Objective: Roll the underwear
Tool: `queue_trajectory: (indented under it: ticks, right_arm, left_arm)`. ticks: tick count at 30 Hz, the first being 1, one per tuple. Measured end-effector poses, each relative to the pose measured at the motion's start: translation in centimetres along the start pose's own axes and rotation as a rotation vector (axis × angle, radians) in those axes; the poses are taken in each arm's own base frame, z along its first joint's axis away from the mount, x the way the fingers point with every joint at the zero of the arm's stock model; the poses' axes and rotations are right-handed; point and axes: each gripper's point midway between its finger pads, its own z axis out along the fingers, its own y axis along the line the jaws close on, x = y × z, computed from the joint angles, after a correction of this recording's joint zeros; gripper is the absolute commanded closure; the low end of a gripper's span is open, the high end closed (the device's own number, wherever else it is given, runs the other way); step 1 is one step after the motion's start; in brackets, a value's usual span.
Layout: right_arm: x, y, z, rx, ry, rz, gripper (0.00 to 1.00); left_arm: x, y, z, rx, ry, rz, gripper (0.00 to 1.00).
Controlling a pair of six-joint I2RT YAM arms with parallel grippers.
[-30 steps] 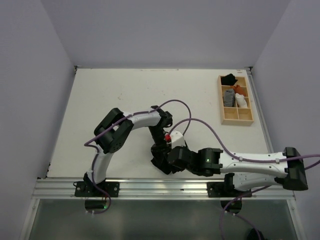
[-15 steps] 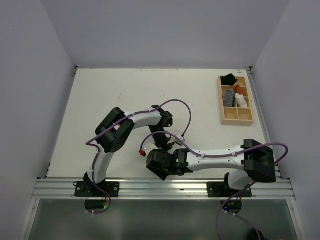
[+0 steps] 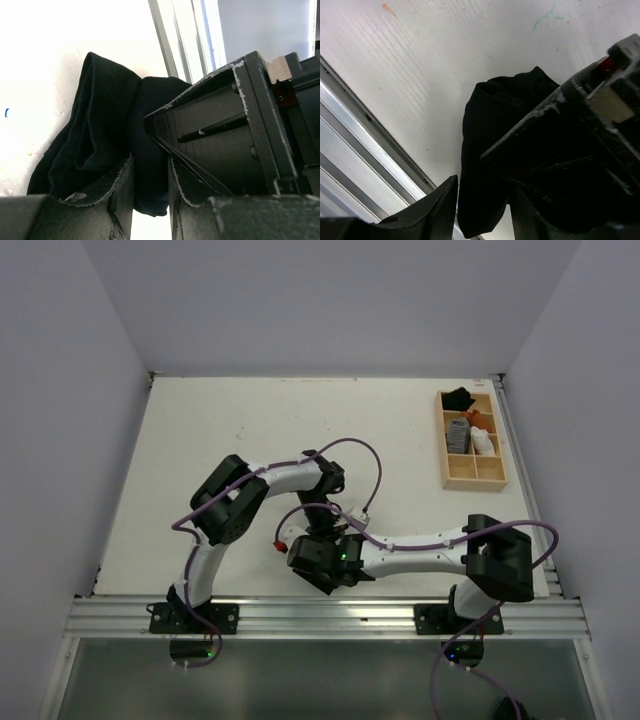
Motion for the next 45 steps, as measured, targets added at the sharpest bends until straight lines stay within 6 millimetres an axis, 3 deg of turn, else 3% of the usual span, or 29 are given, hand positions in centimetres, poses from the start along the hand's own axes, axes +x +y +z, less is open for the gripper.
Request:
queue_trajectory:
  ticks: [11, 15, 20, 26, 31, 43, 45]
  right_arm:
    - [0.2, 0.0, 0.3, 0.002, 0.012, -0.030, 0.49]
    - [0.4, -0.3, 0.6, 0.010, 0.020, -0.041, 0.77]
    - [0.5, -0.4, 0.8, -0.003, 0.009, 0.003, 0.91]
    - [0.4, -0.3, 1.0, -0.096, -0.060, 0.124, 0.94]
    - [-0.6, 0.3, 1.4, -0.155, -0.116, 0.146, 0.95]
    - [-1.1, 0.5, 1.5, -0.186, -0.139, 0.160, 0.96]
    - [-1.1, 0.5, 1.5, -0.186, -0.141, 0.160, 0.97]
  left_arm:
    - [0.0, 0.2, -0.1, -0.005, -0.005, -0.005, 0.83]
    - [0.0, 0.2, -0.1, -0.003, -0.004, -0.009, 0.81]
    - [0.1, 0.1, -0.1, -0.007, -0.001, -0.009, 0.80]
    - [0.3, 0.1, -0.4, -0.046, -0.048, -0.007, 0.76]
    - [1.4, -0.1, -0.9, -0.063, -0.079, -0.059, 0.75]
    - [1.8, -0.2, -1.3, -0.078, -0.063, -0.102, 0.71]
    - [1.8, -0.2, -1.4, -0.080, -0.062, -0.107, 0.66]
